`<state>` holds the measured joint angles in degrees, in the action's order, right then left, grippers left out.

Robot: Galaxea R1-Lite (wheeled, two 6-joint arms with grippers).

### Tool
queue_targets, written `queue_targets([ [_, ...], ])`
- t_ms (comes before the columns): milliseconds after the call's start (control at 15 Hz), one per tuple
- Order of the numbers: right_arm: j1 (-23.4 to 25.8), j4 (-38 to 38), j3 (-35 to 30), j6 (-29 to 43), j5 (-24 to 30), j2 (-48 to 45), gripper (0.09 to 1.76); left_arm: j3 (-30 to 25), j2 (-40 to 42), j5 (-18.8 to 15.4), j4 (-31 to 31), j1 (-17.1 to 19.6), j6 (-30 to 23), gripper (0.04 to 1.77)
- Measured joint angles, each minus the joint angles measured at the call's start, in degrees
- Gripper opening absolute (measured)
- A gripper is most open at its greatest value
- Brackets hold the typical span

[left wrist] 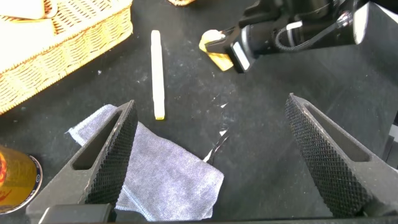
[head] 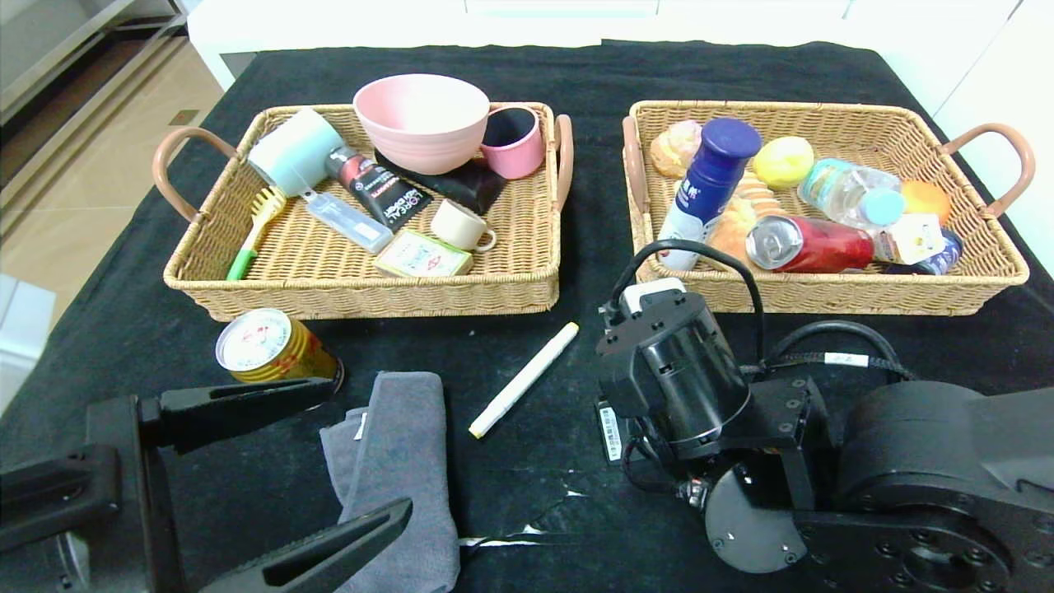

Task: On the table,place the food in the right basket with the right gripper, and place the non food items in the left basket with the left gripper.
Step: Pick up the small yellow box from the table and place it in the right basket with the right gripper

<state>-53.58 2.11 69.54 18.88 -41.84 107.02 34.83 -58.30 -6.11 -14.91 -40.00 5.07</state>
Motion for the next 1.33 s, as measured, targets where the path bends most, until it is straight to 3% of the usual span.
queue_targets([
  [333, 0.5, -0.2, -2.3, -2.0, -0.1, -5.0, 0.35, 0.1, 0.0, 0.0, 0.0, 0.0, 0.0, 1.72],
  [800, 10.1, 0.1, -7.4, -8.9, -0.1, -15.9, 0.35, -0.1, 0.0, 0.0, 0.0, 0.0, 0.0, 1.72],
  [1333, 19.1, 0.8, -6.4, -13.6, 0.8, -22.9, 0.35, -0.1, 0.5, 0.0, -0.1, 0.0, 0.0, 1.72],
])
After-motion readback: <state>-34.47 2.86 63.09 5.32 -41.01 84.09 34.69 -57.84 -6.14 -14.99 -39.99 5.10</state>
